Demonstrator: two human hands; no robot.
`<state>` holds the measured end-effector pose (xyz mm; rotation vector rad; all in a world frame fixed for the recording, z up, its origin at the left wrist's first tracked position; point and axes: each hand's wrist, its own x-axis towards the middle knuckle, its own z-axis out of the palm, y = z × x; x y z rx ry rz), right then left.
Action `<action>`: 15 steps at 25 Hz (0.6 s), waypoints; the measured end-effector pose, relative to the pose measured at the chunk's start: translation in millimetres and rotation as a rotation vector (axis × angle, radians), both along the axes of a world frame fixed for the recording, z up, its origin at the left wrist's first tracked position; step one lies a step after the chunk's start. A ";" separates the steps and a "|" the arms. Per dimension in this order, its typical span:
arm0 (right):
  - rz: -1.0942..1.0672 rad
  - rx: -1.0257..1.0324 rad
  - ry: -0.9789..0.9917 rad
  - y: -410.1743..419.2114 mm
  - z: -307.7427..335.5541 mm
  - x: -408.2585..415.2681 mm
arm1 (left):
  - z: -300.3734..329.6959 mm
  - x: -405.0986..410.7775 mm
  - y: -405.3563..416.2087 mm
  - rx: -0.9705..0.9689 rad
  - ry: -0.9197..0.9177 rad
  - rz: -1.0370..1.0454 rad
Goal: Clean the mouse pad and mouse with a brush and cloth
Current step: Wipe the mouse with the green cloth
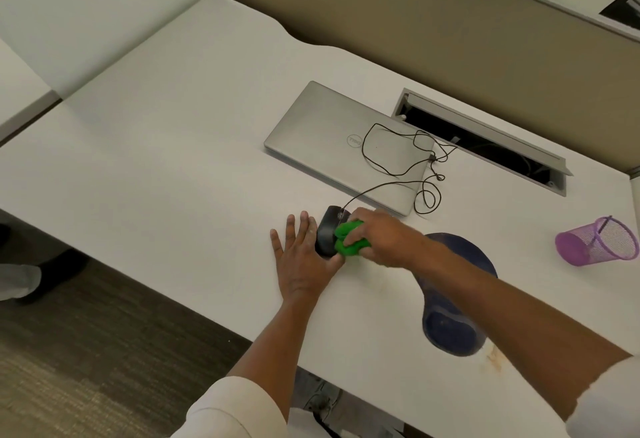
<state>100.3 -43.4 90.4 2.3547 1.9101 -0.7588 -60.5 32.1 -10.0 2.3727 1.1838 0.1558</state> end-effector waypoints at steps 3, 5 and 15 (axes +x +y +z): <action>-0.220 0.108 -0.010 1.4 4.9 21.6 | -0.9 0.1 -0.7 -0.003 -0.009 0.013; -0.296 0.180 0.064 15.7 1.6 14.5 | -1.7 -0.1 -1.5 -0.001 -0.006 0.008; -0.241 0.159 -0.004 50.9 -9.7 -34.2 | -8.4 -7.0 -3.3 0.030 -0.080 0.061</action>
